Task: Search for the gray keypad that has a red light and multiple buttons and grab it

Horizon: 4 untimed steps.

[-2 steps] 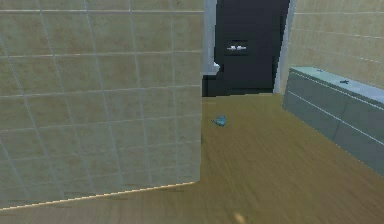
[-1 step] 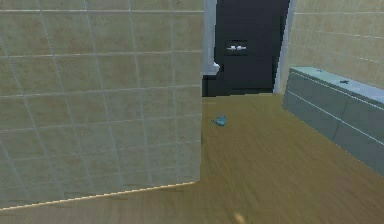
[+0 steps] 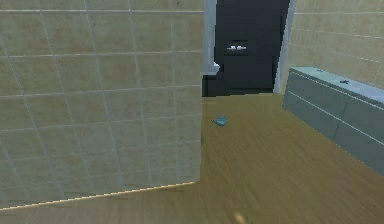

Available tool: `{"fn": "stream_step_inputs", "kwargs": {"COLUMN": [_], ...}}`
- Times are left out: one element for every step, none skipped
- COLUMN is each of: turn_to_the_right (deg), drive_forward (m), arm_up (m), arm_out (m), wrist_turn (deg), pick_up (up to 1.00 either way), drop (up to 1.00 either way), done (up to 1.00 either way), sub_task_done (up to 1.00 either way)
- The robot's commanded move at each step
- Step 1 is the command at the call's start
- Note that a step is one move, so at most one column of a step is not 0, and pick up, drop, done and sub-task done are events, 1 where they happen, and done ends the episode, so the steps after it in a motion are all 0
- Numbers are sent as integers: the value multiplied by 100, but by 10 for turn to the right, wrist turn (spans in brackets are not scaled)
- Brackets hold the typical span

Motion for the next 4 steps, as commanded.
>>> {"fn": "stream_step_inputs", "kwargs": {"turn_to_the_right": [0,0,0,0], "drive_forward": [0,0,0,0], "arm_up": [0,0,0,-30], "arm_out": [0,0,0,0], "wrist_turn": [450,450,450,0], "pick_up": [0,0,0,0], "drop": [0,0,0,0], "done": [0,0,0,0], "sub_task_done": [0,0,0,0]}}
